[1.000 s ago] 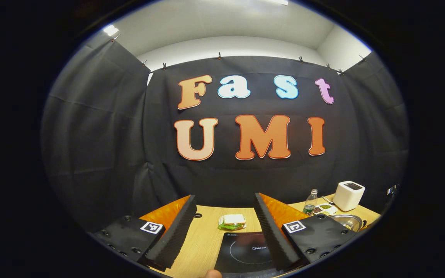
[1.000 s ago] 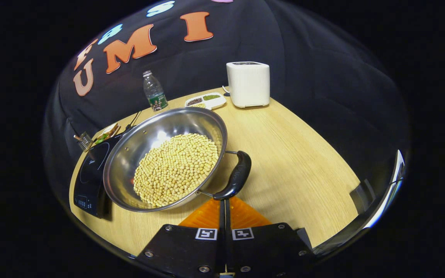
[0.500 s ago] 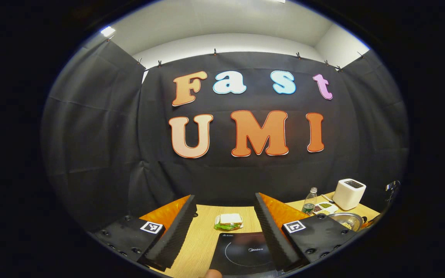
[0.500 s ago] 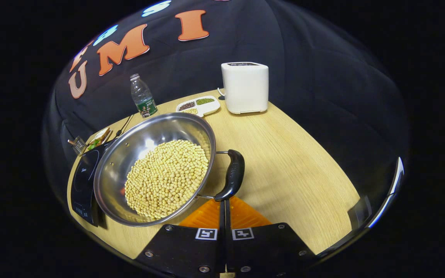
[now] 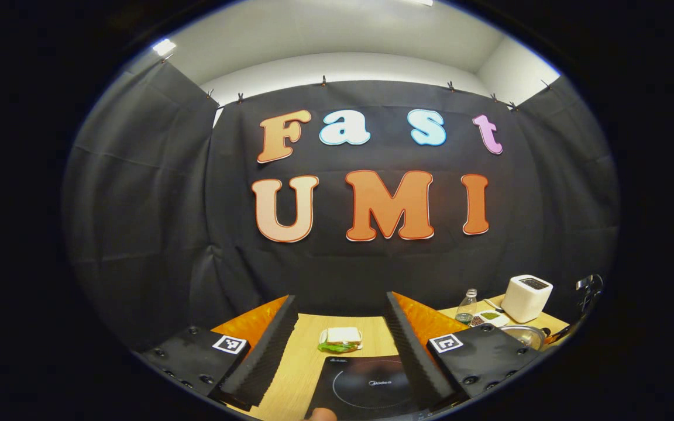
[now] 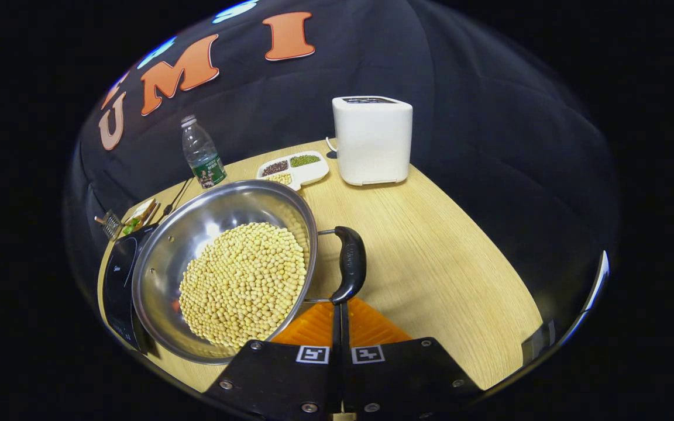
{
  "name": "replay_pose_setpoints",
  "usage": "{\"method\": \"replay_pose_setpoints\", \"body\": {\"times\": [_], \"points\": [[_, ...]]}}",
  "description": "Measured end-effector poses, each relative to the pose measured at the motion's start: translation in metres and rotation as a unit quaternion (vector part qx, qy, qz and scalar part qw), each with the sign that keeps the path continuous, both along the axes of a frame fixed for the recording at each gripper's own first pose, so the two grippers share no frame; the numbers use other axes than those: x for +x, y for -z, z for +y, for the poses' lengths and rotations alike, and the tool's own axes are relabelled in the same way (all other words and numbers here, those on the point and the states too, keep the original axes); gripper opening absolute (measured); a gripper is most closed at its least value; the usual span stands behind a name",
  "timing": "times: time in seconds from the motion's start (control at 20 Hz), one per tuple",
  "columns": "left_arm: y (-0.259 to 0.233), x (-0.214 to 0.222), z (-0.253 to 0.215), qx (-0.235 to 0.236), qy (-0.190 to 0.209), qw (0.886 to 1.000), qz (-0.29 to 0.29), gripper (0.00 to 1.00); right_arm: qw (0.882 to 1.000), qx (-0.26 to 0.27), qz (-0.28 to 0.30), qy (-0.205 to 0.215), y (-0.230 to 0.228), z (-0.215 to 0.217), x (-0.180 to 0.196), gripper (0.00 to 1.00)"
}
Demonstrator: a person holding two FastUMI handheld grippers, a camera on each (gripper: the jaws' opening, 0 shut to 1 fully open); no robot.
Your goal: First push the handle of the pot to place it horizontally, then grasp the pot with both hands and set it on the induction cooktop.
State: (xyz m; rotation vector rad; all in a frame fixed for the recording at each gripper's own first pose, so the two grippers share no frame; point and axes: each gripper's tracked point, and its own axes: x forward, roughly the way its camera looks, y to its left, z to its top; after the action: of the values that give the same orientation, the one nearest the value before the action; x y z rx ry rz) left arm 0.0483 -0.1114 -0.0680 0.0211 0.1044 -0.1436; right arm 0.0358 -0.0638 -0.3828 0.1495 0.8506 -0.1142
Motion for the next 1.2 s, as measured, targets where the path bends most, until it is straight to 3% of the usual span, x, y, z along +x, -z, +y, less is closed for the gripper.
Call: {"method": "replay_pose_setpoints", "body": {"times": [0.55,0.95,1.2], "points": [[0.048,0.002,-0.070,0.012,0.055,0.998,0.029,0.98,1.000,-0.015,-0.006,-0.003,0.005,-0.007,0.038,0.00],[0.127,0.006,-0.146,-0.001,0.094,0.993,0.076,0.99,0.999,-0.028,-0.017,0.000,-0.004,-0.019,0.037,0.00],[0.173,-0.004,-0.199,-0.008,0.128,0.988,0.091,0.98,0.998,-0.024,-0.060,0.008,-0.031,-0.026,0.037,0.01]]}}
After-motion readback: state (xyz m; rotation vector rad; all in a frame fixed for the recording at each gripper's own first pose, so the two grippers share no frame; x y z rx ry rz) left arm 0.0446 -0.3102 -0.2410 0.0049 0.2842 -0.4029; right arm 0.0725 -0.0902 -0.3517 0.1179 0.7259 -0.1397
